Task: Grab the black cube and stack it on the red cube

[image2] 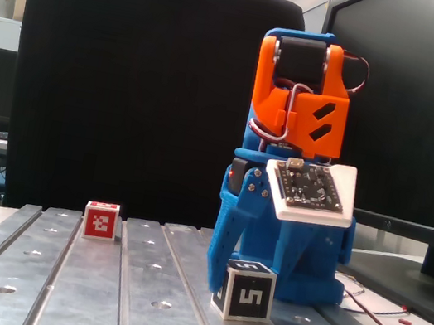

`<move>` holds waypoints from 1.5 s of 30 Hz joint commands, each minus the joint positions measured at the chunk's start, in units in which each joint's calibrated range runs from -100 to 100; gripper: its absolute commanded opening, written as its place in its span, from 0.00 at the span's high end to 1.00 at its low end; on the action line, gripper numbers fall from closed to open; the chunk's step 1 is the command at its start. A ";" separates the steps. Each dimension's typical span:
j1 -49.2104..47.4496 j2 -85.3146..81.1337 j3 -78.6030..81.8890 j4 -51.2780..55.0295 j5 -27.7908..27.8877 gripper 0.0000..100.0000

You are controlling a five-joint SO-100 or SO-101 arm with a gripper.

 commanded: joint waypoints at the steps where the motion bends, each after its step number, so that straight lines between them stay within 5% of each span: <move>1: -0.04 0.07 -0.14 -0.28 -0.23 0.80; 45: 4.10 0.07 -5.93 4.00 3.19 0.85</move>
